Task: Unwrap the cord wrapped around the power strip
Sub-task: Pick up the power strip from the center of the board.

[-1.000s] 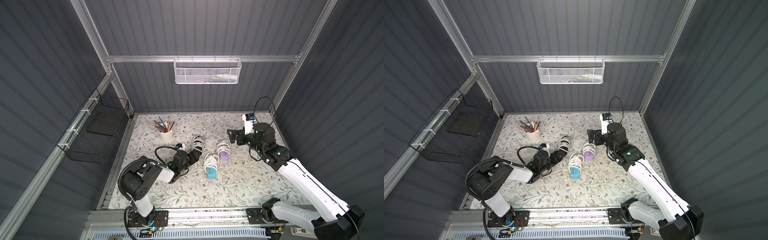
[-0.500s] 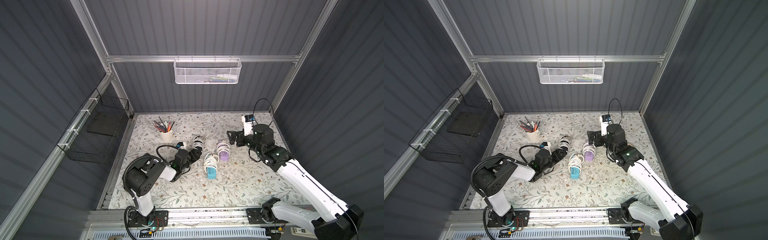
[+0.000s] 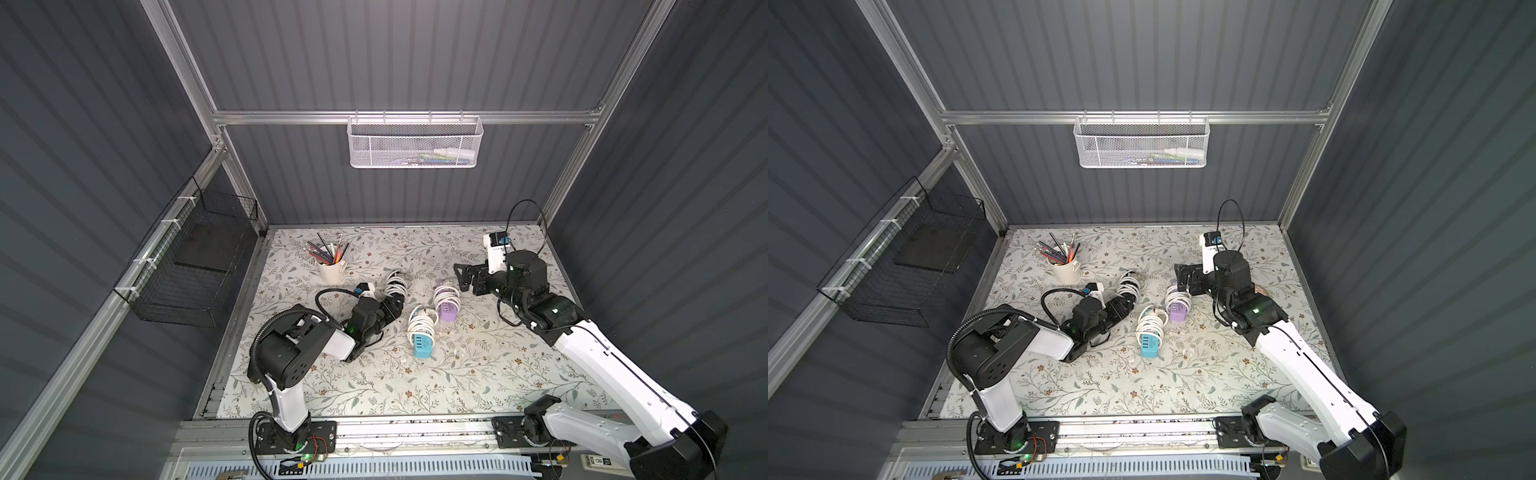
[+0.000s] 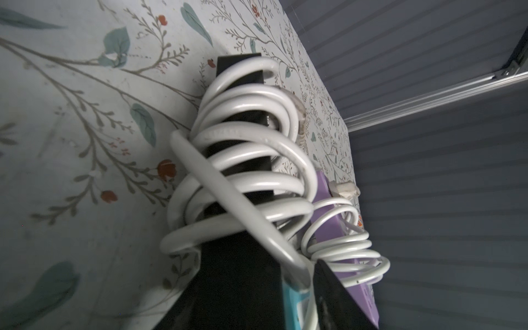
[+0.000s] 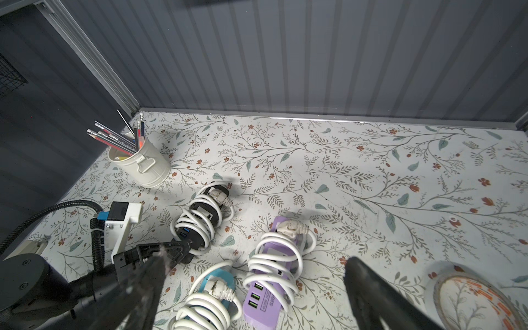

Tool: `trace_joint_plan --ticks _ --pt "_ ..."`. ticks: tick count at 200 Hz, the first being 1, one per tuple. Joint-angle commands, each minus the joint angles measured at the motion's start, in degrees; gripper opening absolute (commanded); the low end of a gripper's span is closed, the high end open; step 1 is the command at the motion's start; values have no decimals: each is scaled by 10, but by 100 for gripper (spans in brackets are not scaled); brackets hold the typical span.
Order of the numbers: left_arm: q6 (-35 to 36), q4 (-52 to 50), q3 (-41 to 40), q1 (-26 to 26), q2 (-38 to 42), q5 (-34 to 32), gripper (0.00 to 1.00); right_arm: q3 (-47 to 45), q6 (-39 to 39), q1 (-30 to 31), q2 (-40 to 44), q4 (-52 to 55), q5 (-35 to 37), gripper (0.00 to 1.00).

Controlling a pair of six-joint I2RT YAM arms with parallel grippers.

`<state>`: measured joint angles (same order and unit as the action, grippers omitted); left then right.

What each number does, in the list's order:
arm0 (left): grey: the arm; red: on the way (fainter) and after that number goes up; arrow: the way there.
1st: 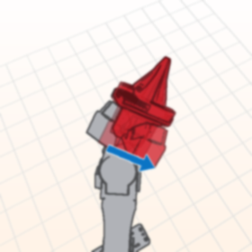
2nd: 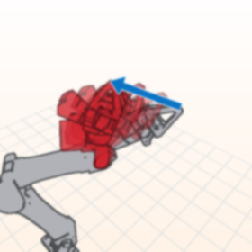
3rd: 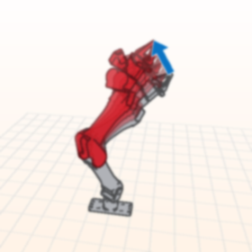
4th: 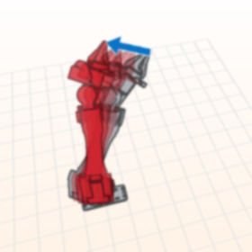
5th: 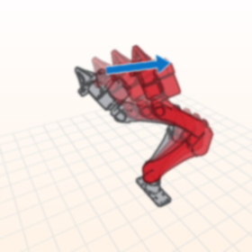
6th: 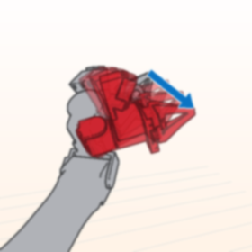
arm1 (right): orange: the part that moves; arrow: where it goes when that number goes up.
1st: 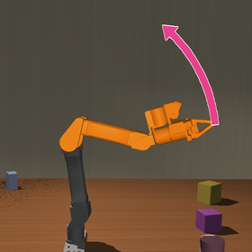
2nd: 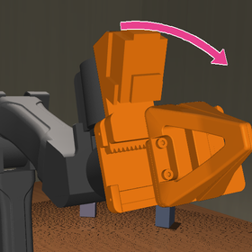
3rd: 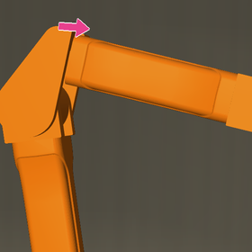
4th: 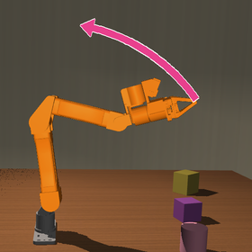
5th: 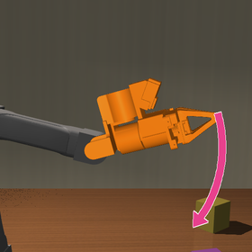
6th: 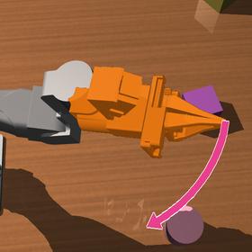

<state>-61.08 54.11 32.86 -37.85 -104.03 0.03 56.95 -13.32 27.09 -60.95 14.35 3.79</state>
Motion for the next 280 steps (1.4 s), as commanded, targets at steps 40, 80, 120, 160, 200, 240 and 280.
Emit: trace_joint_plan --ticks 40,80,120,160,200,240,280 --pt "-5 73 -38 -2 -1 5 75 -10 -8 -3 4 -14 -8 99" --pt "-9 103 -64 -2 -6 3 72 -10 -9 -2 7 -16 -5 99" --pt "-18 139 -65 -2 -33 -3 65 -10 -13 -3 4 -18 -10 99" --pt "-16 143 -50 -2 -51 -7 61 -14 -10 -3 10 -16 -7 99" --pt "-9 138 -32 -2 -56 -13 61 -19 -12 -2 13 -18 -7 99" --pt "-4 128 -20 -2 -62 -17 56 -20 -11 -2 14 -19 -7 99" --pt "-1 122 -13 -2 -70 -11 19 -23 -10 -2 16 -20 -6 99"
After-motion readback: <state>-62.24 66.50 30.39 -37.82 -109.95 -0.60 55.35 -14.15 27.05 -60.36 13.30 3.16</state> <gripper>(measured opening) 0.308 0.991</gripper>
